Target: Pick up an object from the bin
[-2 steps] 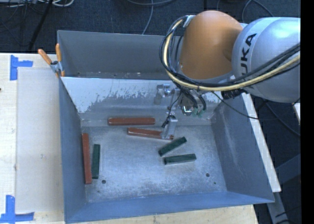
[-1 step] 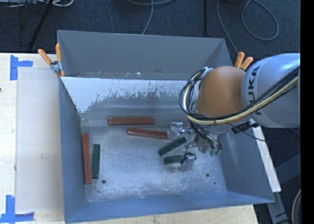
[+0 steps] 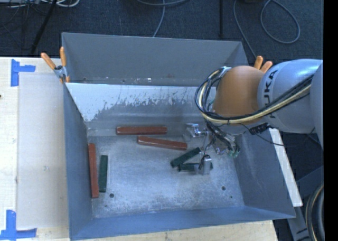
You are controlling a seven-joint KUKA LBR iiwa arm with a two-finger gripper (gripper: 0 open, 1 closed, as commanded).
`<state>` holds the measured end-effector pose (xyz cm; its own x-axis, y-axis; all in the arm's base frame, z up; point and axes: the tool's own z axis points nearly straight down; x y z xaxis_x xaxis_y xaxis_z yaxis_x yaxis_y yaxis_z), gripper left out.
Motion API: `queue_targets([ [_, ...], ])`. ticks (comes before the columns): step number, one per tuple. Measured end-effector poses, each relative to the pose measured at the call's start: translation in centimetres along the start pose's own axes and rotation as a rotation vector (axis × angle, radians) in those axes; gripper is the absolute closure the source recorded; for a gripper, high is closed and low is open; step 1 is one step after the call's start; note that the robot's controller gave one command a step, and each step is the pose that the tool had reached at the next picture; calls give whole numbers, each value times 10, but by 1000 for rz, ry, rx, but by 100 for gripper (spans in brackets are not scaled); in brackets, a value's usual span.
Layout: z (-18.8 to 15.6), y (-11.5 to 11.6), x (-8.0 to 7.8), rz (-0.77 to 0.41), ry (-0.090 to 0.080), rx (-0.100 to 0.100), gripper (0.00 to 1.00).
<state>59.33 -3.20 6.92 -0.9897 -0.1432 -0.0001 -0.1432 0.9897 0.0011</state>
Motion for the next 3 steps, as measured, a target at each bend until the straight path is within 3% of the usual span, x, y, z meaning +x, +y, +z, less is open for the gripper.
queue_targets([
  [1,-6,-1,0,1,8,1,100],
  [2,-30,59,73,-70,4,-2,100],
  [3,-58,34,60,85,-2,1,100],
])
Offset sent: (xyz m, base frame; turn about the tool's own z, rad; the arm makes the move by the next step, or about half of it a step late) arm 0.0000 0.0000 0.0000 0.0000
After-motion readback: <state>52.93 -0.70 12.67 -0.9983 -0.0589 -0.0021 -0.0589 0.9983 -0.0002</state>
